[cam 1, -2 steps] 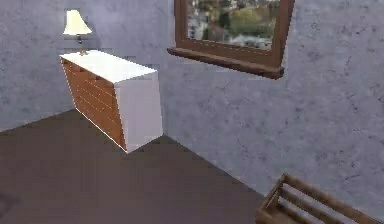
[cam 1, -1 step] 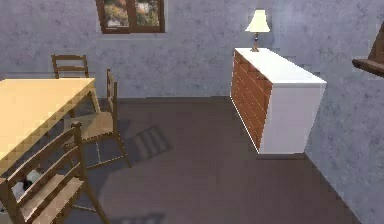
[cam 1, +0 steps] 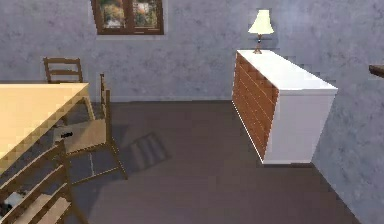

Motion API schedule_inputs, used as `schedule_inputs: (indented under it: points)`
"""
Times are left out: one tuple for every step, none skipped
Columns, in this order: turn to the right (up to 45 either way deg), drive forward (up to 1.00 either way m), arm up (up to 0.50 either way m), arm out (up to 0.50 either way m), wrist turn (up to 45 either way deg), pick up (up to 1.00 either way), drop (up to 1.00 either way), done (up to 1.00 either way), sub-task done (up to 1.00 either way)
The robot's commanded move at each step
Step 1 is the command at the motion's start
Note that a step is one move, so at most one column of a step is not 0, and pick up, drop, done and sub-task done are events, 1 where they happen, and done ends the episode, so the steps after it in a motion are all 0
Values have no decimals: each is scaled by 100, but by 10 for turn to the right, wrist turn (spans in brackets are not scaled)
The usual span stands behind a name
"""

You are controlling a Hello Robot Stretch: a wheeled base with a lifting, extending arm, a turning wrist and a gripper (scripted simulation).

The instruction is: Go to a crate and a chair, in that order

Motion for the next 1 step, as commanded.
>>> schedule_inputs:
  points:
    - [-450, 0, 0, 0, 0, 0, 0, 0, 0]
